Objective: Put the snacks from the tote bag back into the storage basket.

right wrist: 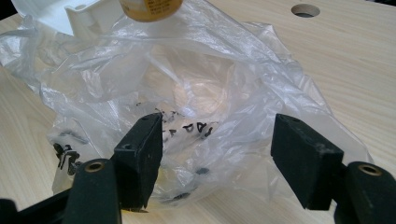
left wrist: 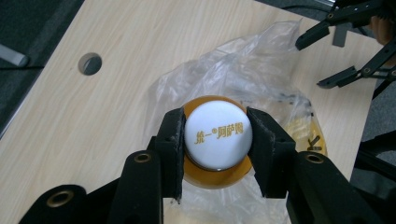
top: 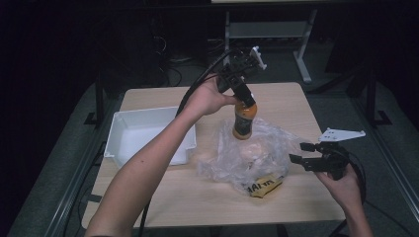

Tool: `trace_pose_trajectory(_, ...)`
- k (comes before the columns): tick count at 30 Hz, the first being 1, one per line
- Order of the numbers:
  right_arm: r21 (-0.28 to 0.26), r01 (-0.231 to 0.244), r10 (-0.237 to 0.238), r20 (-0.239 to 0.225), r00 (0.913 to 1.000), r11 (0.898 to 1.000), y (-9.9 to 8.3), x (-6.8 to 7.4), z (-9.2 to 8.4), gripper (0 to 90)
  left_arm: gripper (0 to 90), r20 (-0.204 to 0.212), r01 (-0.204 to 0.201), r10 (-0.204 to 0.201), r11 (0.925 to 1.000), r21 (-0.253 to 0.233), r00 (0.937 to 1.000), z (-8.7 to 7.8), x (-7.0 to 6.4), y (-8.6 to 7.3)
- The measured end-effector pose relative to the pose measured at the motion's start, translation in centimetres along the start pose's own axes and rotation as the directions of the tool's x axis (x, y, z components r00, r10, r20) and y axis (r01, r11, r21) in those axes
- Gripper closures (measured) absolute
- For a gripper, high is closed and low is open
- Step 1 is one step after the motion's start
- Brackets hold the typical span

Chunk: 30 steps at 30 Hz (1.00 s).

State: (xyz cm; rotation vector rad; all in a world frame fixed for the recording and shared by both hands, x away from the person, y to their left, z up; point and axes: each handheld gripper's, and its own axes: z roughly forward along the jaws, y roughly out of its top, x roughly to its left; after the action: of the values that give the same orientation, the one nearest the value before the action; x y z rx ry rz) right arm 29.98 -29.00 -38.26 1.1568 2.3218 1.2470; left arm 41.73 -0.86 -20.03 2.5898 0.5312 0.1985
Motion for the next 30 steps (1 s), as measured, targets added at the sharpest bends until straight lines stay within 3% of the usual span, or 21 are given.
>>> trace_pose_trajectory(18, -0.019, -0.009, 0.009, 0.004, 0.9999, 1.0, 0.2, 0.0, -0.2, 30.8, 59.6, -0.035, 0.037, -0.038, 0.9992, -0.011, 0.9987, -2.2, 1.1, -1.8)
trace_pose_trajectory(30, -0.003, -0.009, 0.009, 0.006, 0.9999, 1.0, 0.3, 0.4, 0.0, 29.8, 59.6, -0.069, 0.062, -0.063, 0.9979, -0.018, 0.9957, -4.2, 2.1, -3.7)
